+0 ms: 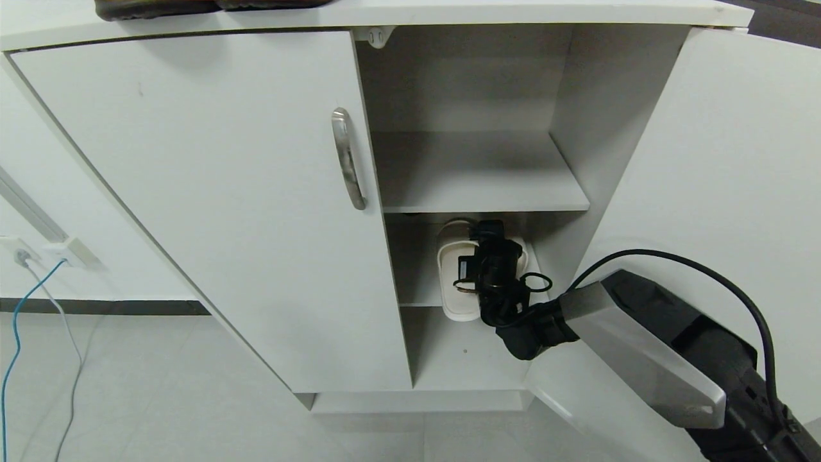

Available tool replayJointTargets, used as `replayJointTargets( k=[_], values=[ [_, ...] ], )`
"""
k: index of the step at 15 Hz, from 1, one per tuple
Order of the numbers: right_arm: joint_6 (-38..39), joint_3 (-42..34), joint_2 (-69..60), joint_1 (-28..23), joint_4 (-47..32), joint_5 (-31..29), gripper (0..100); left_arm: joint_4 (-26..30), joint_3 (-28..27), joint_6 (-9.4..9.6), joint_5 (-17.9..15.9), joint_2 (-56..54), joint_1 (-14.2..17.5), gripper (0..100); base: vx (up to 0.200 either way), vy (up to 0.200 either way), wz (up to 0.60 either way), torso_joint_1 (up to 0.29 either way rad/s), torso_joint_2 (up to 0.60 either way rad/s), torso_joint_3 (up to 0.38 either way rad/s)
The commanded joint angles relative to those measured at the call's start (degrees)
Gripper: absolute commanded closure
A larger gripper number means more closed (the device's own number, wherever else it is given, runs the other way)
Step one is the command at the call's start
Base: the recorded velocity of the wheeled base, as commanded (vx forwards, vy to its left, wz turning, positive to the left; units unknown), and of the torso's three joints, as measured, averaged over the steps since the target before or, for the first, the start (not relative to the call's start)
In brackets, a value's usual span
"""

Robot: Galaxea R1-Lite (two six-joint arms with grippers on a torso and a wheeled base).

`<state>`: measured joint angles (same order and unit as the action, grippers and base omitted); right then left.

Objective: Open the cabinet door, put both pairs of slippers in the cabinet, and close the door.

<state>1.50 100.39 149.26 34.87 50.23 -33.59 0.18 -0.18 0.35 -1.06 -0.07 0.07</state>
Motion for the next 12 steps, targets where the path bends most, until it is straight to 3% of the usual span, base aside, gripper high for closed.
replayJointTargets(
  k=[1, 6, 12],
  values=[
    [0.0, 0.4, 0.9, -0.1, -0.1, 0.0, 0, 0.0, 0.0, 0.00, 0.0, 0.1, 0.0, 100, 0.000, 0.000, 0.00, 0.000, 0.00, 0.000],
    [0.0, -0.3, 0.4, -0.1, -0.6, -0.1, 0, 0.0, 0.0, 0.00, 0.0, 0.1, 0.0, 100, 0.000, 0.000, 0.00, 0.000, 0.00, 0.000],
    [0.1, -18.7, -11.4, 2.6, 4.5, -0.1, 0, 0.0, 0.0, 0.00, -0.1, 0.1, 0.0, 100, 0.000, 0.000, 0.00, 0.000, 0.00, 0.000]
  ],
)
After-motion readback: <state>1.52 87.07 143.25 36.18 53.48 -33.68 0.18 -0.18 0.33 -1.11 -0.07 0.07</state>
